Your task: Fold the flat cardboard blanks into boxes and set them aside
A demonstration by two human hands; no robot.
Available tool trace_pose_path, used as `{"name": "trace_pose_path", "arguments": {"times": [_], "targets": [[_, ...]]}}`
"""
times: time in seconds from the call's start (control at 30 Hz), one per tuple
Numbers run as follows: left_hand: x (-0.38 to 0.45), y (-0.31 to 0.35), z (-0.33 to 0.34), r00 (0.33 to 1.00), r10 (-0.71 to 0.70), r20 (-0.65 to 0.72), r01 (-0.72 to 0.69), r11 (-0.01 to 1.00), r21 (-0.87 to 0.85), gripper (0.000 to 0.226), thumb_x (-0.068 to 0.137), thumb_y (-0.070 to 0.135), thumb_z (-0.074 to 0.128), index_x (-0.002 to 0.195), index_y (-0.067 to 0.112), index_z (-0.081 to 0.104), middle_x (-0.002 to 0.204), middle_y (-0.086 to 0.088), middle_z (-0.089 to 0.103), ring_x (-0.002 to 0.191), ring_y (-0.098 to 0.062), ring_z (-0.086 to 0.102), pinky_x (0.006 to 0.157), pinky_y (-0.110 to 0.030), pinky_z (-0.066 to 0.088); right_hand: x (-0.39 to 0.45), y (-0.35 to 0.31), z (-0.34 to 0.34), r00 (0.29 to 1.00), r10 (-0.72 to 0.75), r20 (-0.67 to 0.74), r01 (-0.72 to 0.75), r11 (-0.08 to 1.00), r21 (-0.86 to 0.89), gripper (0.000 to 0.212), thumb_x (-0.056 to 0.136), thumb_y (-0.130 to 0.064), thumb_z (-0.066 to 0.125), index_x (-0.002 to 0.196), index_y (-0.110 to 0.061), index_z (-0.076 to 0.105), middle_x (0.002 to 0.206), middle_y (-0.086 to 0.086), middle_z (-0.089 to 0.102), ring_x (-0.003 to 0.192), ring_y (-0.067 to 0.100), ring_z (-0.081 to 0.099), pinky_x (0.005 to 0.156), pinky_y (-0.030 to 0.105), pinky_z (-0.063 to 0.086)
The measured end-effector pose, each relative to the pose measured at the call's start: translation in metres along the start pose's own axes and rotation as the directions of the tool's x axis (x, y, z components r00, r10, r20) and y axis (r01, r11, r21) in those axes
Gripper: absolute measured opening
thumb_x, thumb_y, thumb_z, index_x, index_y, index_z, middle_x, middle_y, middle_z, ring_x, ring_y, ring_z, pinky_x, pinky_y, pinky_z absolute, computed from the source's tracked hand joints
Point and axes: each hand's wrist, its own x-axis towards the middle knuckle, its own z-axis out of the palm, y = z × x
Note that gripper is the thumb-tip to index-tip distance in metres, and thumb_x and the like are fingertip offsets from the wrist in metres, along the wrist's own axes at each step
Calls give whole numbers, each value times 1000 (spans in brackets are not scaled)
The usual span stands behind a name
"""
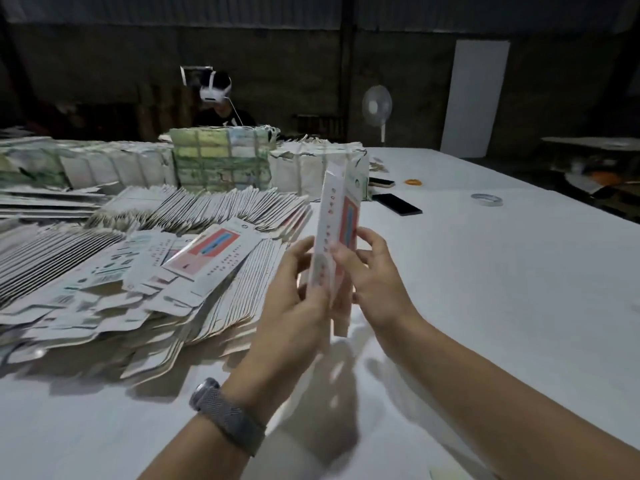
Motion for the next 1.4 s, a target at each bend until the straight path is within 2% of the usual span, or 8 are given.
{"name": "trace_pose_path", "arguments": {"times": [0.2,0.4,0.53,0.67,0.87,1.03,1.17,1.4], "targets": [[2,-15,0,994,-75,76,86,986,-143,48,80,11,51,126,24,57,113,-4,74,104,-25,73,78,-39,63,-15,4,11,997,-11,75,10,1000,8,74,86,-46,72,147,-35,32,116,-14,63,104,5,67,89,27,58],[2,-17,2,990,-54,128,79,977,-197,47,83,17,48,128,25,57,114,-12,73,104,-27,74,72,-35,61,-26,3,7,999,-29,36,28,1000,7,53,82,-48,77,126,-49,46,117,-15,66,106,9,68,93,38,58],[-2,-19,-1,979,-98,178,142,956,-255,48,82,19,47,129,14,58,116,-17,72,106,-28,72,77,-36,60,-35,2,4,998,-24,59,20,998,62,50,83,-41,77,127,-39,54,115,-11,71,104,13,71,93,40,57],[-4,-12,-4,953,-216,210,270,923,-275,54,89,49,49,119,10,72,112,-18,74,99,-29,74,76,-37,60,-43,2,-1,995,-55,89,49,997,65,40,89,-35,73,125,-36,56,103,-17,73,98,7,72,88,33,60],[-3,-8,2,970,-187,153,213,961,-175,73,74,92,35,99,38,79,104,-12,77,104,-32,73,89,-46,61,-46,-3,-8,984,-140,106,145,989,-40,41,82,-54,65,119,-36,62,109,-15,70,103,6,65,85,28,58],[-3,-10,6,978,-144,154,156,985,-74,73,85,77,33,133,30,62,118,-2,74,114,-23,69,99,-50,54,-41,-5,-11,965,-214,149,210,977,42,36,87,-44,56,123,-43,59,111,-15,70,106,12,67,74,21,56],[-1,-8,2,993,-73,91,75,997,-21,56,82,72,51,118,30,50,91,9,75,87,-15,75,69,-33,61,-43,-5,-11,954,-242,175,226,969,102,31,101,-26,44,122,-34,65,112,-10,74,103,14,71,81,23,58],[-6,-8,7,983,-86,163,100,992,-77,44,88,47,71,114,34,38,100,0,78,78,-25,77,59,-35,60,-35,-11,-9,966,-247,78,225,950,216,42,106,-18,42,142,-39,40,114,-6,72,106,15,71,84,27,59]]}}
